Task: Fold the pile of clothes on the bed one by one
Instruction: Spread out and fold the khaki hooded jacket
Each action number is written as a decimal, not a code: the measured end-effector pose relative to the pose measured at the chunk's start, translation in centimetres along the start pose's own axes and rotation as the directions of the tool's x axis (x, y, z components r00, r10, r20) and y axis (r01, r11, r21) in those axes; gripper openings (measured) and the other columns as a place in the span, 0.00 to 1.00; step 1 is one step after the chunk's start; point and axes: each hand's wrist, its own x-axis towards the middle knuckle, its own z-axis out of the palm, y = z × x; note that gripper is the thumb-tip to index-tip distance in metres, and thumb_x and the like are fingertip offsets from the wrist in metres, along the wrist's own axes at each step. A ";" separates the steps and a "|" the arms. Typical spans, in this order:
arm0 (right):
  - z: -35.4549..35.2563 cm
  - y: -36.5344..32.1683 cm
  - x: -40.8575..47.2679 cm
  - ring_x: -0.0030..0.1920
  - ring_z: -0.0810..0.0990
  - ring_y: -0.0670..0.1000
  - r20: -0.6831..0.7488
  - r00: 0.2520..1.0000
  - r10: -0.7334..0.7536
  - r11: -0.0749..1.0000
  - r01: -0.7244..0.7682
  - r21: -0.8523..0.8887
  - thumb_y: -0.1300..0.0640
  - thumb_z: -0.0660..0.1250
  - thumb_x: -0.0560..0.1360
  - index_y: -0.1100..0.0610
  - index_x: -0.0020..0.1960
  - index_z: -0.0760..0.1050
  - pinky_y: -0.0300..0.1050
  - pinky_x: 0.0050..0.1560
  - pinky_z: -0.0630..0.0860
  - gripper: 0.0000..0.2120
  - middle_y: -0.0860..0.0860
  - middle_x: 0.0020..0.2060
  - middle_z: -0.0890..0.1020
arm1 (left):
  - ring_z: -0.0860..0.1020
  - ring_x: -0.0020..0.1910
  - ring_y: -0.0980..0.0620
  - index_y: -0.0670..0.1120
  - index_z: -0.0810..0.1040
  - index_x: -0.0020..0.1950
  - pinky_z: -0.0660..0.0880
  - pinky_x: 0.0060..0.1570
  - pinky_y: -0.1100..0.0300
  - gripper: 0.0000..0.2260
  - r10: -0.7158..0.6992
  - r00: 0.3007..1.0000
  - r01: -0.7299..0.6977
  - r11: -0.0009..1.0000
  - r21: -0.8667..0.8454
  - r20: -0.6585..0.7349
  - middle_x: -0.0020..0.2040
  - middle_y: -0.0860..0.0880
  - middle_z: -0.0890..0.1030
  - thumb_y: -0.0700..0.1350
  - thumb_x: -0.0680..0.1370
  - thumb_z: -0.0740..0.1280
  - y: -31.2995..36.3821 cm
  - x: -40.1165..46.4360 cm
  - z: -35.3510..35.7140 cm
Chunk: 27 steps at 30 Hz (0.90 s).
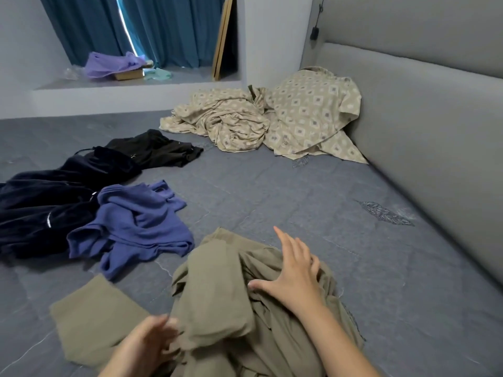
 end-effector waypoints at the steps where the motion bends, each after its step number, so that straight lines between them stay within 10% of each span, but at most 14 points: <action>1: 0.5 -0.3 0.2 0.76 0.50 0.50 0.055 0.998 -0.031 0.999 0.033 -0.026 0.29 0.71 0.57 0.35 0.74 0.39 0.57 0.72 0.51 0.56 0.44 0.75 0.57 | 0.82 0.40 0.49 0.39 0.82 0.39 0.77 0.35 0.64 0.05 0.106 0.981 -0.060 0.963 0.262 -0.163 0.41 0.36 0.82 0.36 0.67 0.76 -0.7 0.6 -1.0; 3: 1.7 -0.4 0.7 0.76 0.54 0.51 0.156 0.987 -0.044 0.998 0.050 -0.034 0.32 0.70 0.60 0.36 0.74 0.35 0.59 0.73 0.50 0.56 0.46 0.73 0.63 | 0.79 0.41 0.60 0.50 0.79 0.46 0.74 0.40 0.70 0.13 0.415 0.862 -0.041 0.628 0.777 -0.291 0.48 0.42 0.81 0.35 0.68 0.74 -1.7 1.6 -3.2; 5: 3.0 -0.1 1.4 0.71 0.66 0.53 0.277 0.961 0.006 1.000 -0.006 0.002 0.35 0.70 0.63 0.43 0.76 0.37 0.57 0.72 0.58 0.55 0.50 0.68 0.72 | 0.76 0.51 0.60 0.53 0.74 0.60 0.71 0.52 0.67 0.27 0.490 0.849 0.018 0.344 0.939 -0.196 0.56 0.50 0.76 0.47 0.63 0.78 -1.7 1.9 -3.0; 8: 4.4 0.4 2.4 0.65 0.73 0.54 0.408 0.910 -0.069 0.981 0.136 -0.136 0.42 0.66 0.70 0.51 0.70 0.66 0.49 0.62 0.70 0.31 0.52 0.63 0.78 | 0.75 0.59 0.56 0.54 0.65 0.69 0.69 0.58 0.66 0.42 0.331 0.930 0.079 0.247 0.966 -0.160 0.59 0.55 0.75 0.63 0.57 0.69 -1.7 2.3 -1.6; 11: 2.7 0.2 3.5 0.49 0.81 0.42 0.480 0.859 -0.181 0.983 0.144 0.113 0.50 0.65 0.76 0.53 0.48 0.79 0.44 0.51 0.75 0.08 0.44 0.46 0.84 | 0.81 0.49 0.54 0.55 0.78 0.52 0.71 0.44 0.67 0.21 0.332 0.938 0.061 0.108 0.992 -0.093 0.47 0.54 0.84 0.58 0.61 0.62 -1.3 3.0 -1.2; 13: -0.8 0.0 4.2 0.36 0.79 0.38 0.538 0.834 -0.119 0.891 -0.149 0.428 0.53 0.66 0.78 0.55 0.40 0.80 0.41 0.42 0.76 0.11 0.43 0.34 0.83 | 0.81 0.42 0.58 0.56 0.82 0.38 0.71 0.41 0.67 0.12 0.396 0.912 0.011 0.244 0.970 -0.110 0.39 0.55 0.84 0.47 0.63 0.60 0.4 3.0 -1.6; 16: -5.8 0.6 5.6 0.39 0.84 0.52 0.619 0.785 -0.021 0.593 -0.489 0.640 0.51 0.62 0.78 0.64 0.44 0.83 0.40 0.40 0.80 0.17 0.58 0.40 0.85 | 0.78 0.35 0.70 0.57 0.83 0.33 0.72 0.41 0.76 0.24 0.538 0.813 -0.121 0.530 0.839 -0.223 0.33 0.64 0.82 0.28 0.68 0.61 3.9 2.6 -2.4; 20: -8.6 3.1 7.6 0.38 0.84 0.53 0.353 0.903 0.245 0.318 -0.419 0.850 0.44 0.65 0.72 0.62 0.42 0.80 0.41 0.36 0.80 0.20 0.57 0.40 0.85 | 0.79 0.38 0.65 0.44 0.82 0.47 0.75 0.45 0.72 0.22 0.747 0.335 -0.264 0.659 0.704 -0.574 0.36 0.59 0.83 0.24 0.68 0.55 7.0 1.1 -5.6; 23: -7.3 4.6 8.8 0.43 0.77 0.55 -0.081 0.882 0.465 0.695 -0.307 0.650 0.49 0.61 0.80 0.63 0.37 0.74 0.45 0.41 0.68 0.20 0.61 0.41 0.79 | 0.79 0.50 0.50 0.46 0.81 0.54 0.75 0.55 0.58 0.20 0.678 0.140 -0.315 0.722 0.616 -0.722 0.48 0.46 0.82 0.30 0.71 0.58 7.3 1.6 -7.7; 27: -2.9 3.0 8.1 0.60 0.74 0.64 -0.172 0.952 0.252 0.964 -0.232 0.128 0.58 0.67 0.76 0.59 0.63 0.73 0.55 0.58 0.70 0.16 0.63 0.58 0.77 | 0.75 0.58 0.41 0.45 0.77 0.61 0.70 0.63 0.48 0.20 0.762 0.396 0.011 0.554 0.833 -0.512 0.56 0.39 0.79 0.40 0.68 0.65 5.0 4.1 -6.7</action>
